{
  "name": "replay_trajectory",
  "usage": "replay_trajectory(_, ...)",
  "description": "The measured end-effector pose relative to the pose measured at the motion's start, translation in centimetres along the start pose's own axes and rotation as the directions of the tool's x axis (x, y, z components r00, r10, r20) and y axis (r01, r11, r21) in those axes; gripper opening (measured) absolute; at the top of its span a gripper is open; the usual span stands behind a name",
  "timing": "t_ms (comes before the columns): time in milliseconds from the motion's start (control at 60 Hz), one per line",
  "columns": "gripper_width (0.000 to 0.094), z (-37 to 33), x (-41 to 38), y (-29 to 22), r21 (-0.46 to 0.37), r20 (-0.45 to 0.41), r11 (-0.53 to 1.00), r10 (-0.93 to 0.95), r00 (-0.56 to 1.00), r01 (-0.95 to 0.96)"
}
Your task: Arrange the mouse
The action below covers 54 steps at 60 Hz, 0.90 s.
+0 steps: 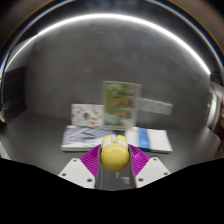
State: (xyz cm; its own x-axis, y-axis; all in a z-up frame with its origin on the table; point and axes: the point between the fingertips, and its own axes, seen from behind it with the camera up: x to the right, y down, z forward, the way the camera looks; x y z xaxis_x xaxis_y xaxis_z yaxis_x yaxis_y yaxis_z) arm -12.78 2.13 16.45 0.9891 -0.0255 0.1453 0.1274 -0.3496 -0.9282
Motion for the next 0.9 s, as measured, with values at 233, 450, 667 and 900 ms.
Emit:
replay_trajectory(233,0.0394,3.2,11.3,14.4,-0.234,-0.090,0.960,0.136,0.987,-0.154)
replay_trajectory(450,0.0415,5.8,9.3,18.2,-0.285,0.022,0.953,0.115,0.993,-0.104)
replay_trajectory(667,0.0816,3.7,10.9,17.2,-0.271,0.105,0.961,0.076,0.992,-0.045)
replay_trajectory(900,0.0836,-6.3,17.4,18.1,-0.234,0.105,0.957,0.199,0.974,-0.171)
